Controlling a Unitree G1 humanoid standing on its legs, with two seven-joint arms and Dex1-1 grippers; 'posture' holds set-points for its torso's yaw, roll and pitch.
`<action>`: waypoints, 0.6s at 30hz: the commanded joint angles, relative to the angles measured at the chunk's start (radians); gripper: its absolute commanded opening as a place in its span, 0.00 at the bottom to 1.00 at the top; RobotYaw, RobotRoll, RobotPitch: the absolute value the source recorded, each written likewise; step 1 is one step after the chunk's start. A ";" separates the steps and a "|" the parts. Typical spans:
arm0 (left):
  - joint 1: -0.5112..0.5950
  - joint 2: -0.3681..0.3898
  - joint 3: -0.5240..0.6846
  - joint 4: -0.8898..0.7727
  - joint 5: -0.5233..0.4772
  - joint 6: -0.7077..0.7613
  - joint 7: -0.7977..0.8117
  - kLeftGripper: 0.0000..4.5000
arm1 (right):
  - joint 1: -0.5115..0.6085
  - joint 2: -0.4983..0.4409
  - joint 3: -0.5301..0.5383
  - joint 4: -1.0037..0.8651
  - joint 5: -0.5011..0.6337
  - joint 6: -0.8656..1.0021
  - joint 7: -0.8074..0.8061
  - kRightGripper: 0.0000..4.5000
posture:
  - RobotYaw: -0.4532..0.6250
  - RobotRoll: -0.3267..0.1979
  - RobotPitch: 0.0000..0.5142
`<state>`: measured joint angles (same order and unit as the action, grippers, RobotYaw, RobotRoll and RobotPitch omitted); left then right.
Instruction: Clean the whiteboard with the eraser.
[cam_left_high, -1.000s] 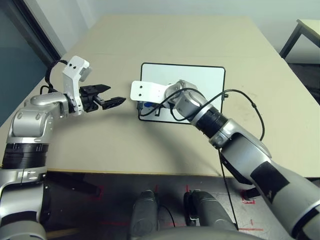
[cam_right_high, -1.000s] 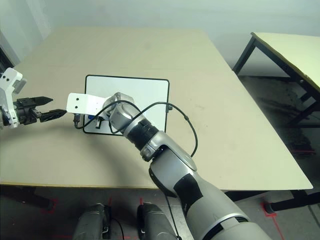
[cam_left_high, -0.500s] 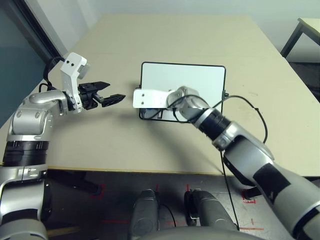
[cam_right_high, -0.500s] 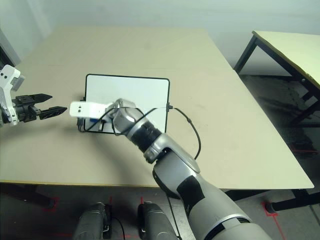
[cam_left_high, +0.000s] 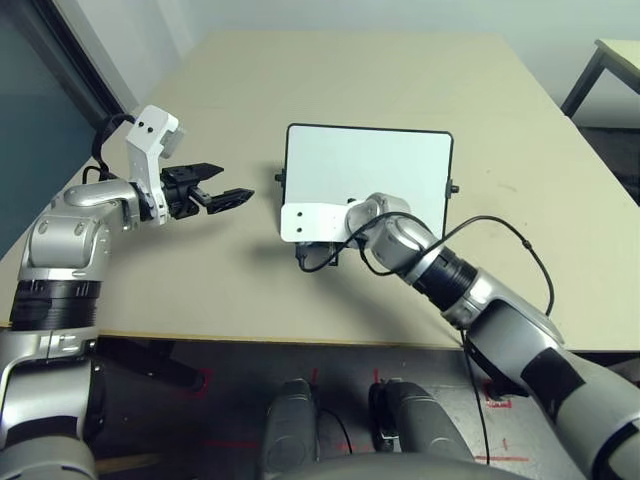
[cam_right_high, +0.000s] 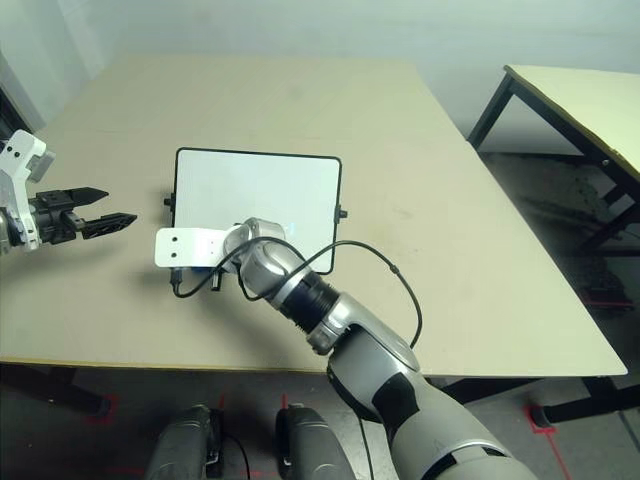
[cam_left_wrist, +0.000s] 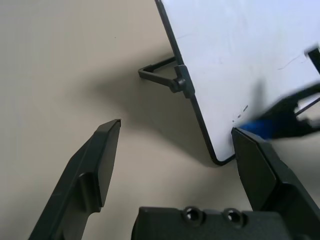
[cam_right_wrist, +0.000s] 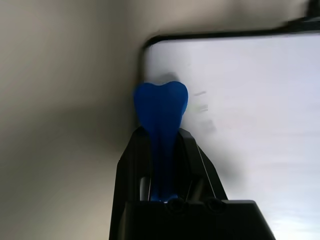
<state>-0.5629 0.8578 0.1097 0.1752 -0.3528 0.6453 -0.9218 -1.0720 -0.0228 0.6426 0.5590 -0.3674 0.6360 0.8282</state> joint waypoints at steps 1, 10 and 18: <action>0.003 -0.002 -0.010 0.009 0.010 -0.003 -0.005 1.00 | -0.047 0.001 -0.068 0.141 0.006 -0.027 -0.084 0.13 | 0.45 0.62 0.20; 0.011 -0.001 -0.006 0.000 0.007 0.002 -0.002 1.00 | 0.114 -0.095 0.062 -0.050 -0.060 0.046 0.055 0.13 | 0.45 0.62 0.20; 0.003 -0.004 -0.009 0.002 0.008 0.003 -0.001 1.00 | -0.024 -0.070 -0.057 0.133 -0.019 -0.036 -0.073 0.13 | 0.44 0.62 0.20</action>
<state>-0.5616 0.8538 0.1073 0.1753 -0.3536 0.6456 -0.9211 -1.0796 -0.0668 0.6368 0.5864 -0.3700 0.5916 0.8349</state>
